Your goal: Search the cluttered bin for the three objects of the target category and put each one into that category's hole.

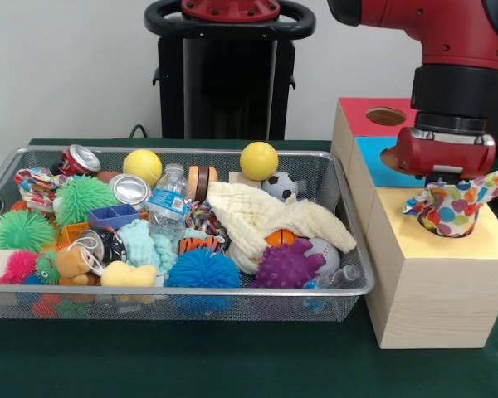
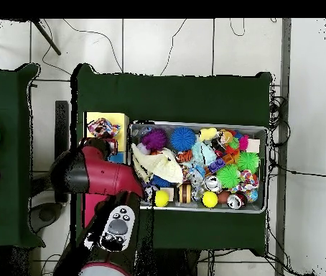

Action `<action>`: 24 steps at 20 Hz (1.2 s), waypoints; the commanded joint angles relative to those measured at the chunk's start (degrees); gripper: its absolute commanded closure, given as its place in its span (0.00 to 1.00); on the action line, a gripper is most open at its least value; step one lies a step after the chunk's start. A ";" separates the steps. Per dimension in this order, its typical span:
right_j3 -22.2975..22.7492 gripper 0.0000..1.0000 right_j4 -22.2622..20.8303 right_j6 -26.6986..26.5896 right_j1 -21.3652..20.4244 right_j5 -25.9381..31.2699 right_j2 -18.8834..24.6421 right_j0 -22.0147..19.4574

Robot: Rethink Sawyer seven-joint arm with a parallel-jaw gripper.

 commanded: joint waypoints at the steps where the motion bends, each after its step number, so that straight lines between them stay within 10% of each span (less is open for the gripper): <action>1: 0.50 1.00 1.97 14.27 3.49 18.15 -3.22 1.82; 11: 0.22 1.00 2.52 14.27 3.97 16.19 -3.74 2.69; 12: 0.47 0.00 2.54 14.10 3.97 15.89 -3.86 2.76; 24: 1.66 0.00 2.49 12.56 3.30 13.56 -2.31 1.36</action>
